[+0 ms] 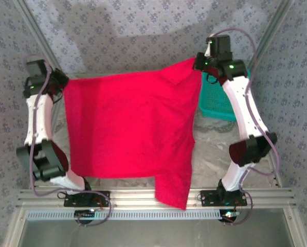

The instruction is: Fold the inside-out t-shirt

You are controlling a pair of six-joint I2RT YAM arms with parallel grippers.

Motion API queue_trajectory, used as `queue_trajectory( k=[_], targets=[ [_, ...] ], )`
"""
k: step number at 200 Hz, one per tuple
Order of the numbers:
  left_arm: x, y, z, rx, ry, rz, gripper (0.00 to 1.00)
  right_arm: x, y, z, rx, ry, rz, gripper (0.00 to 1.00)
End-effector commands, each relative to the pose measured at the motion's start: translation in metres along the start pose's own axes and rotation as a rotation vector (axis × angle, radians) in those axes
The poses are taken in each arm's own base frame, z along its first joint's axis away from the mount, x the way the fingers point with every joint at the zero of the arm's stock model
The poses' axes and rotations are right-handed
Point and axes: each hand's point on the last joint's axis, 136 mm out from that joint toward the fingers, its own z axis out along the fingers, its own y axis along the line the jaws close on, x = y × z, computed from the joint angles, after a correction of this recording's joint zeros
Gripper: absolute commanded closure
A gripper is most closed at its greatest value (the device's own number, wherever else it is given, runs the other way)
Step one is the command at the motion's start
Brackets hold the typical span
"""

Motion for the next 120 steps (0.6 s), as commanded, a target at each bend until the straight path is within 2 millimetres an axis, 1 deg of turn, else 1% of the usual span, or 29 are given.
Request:
queue_trajectory(
  k=[1, 3, 4, 7, 11, 17, 22, 24, 26, 30, 33, 37, 41, 47, 59, 69, 76, 77, 81, 86, 96, 109, 119, 120],
  targets=[
    [-0.001, 0.005, 0.046, -0.01, -0.01, 0.073, 0.97, 0.021, -0.007, 0.064, 0.004, 0.067, 0.068, 1.0],
    [0.0, 0.005, 0.051, -0.015, -0.006, 0.076, 0.96, 0.025, -0.009, 0.072, 0.012, 0.081, 0.074, 1.0],
    [0.003, 0.008, 0.055, -0.022, 0.002, 0.076, 0.92, 0.027, -0.01, 0.076, 0.016, 0.087, 0.077, 1.0],
    [0.006, 0.011, 0.064, -0.035, 0.013, 0.08, 0.84, 0.034, -0.012, 0.088, 0.021, 0.107, 0.086, 1.0],
    [0.011, 0.017, 0.076, -0.053, 0.033, 0.083, 0.72, 0.044, -0.015, 0.104, 0.03, 0.136, 0.097, 0.95],
    [0.018, 0.026, 0.095, -0.083, 0.065, 0.085, 0.55, 0.06, -0.019, 0.128, 0.043, 0.19, 0.13, 0.8],
    [0.022, 0.033, 0.109, -0.11, 0.088, 0.084, 0.44, 0.07, -0.022, 0.144, 0.046, 0.232, 0.159, 0.68],
    [0.025, 0.037, 0.114, -0.123, 0.1, 0.082, 0.41, 0.073, -0.022, 0.148, 0.048, 0.247, 0.167, 0.64],
    [0.026, 0.039, 0.119, -0.132, 0.109, 0.082, 0.39, 0.082, -0.023, 0.157, 0.052, 0.277, 0.176, 0.61],
    [0.029, 0.043, 0.127, -0.147, 0.129, 0.084, 0.36, 0.086, -0.022, 0.166, 0.049, 0.3, 0.192, 0.56],
    [0.031, 0.046, 0.132, -0.159, 0.142, 0.086, 0.34, 0.088, -0.022, 0.172, 0.051, 0.311, 0.201, 0.54],
    [0.034, 0.048, 0.138, -0.174, 0.154, 0.092, 0.32, 0.089, -0.022, 0.175, 0.061, 0.326, 0.21, 0.52],
    [0.033, 0.05, 0.14, -0.192, 0.155, 0.096, 0.31, 0.096, -0.023, 0.182, 0.072, 0.351, 0.213, 0.51],
    [0.034, 0.053, 0.141, -0.218, 0.155, 0.098, 0.31, 0.096, -0.02, 0.183, 0.073, 0.36, 0.219, 0.49],
    [0.036, 0.054, 0.135, -0.242, 0.143, 0.089, 0.3, 0.093, -0.011, 0.18, 0.06, 0.357, 0.203, 0.47],
    [0.04, 0.051, 0.125, -0.249, 0.129, 0.081, 0.3, 0.093, -0.005, 0.173, 0.055, 0.354, 0.181, 0.46],
    [0.046, 0.048, 0.118, -0.239, 0.13, 0.077, 0.3, 0.096, 0.0, 0.166, 0.049, 0.357, 0.169, 0.46],
    [0.048, 0.047, 0.117, -0.237, 0.132, 0.077, 0.3, 0.093, 0.002, 0.164, 0.045, 0.349, 0.167, 0.46],
    [0.053, 0.045, 0.113, -0.228, 0.139, 0.076, 0.3, 0.098, 0.003, 0.162, 0.045, 0.355, 0.164, 0.46],
    [0.062, 0.042, 0.107, -0.214, 0.153, 0.075, 0.3, 0.102, 0.004, 0.16, 0.039, 0.352, 0.152, 0.46],
    [0.083, 0.035, 0.098, -0.164, 0.184, 0.073, 0.3, 0.111, 0.014, 0.148, 0.01, 0.348, 0.141, 0.46],
    [0.12, 0.029, 0.089, -0.101, 0.239, 0.064, 0.3, 0.137, 0.021, 0.14, -0.014, 0.375, 0.129, 0.46],
    [0.15, 0.032, 0.085, -0.07, 0.288, 0.043, 0.29, 0.158, 0.027, 0.132, -0.03, 0.404, 0.113, 0.48],
    [0.152, 0.031, 0.085, -0.065, 0.289, 0.041, 0.29, 0.164, 0.025, 0.132, -0.024, 0.415, 0.113, 0.48]
  ],
)
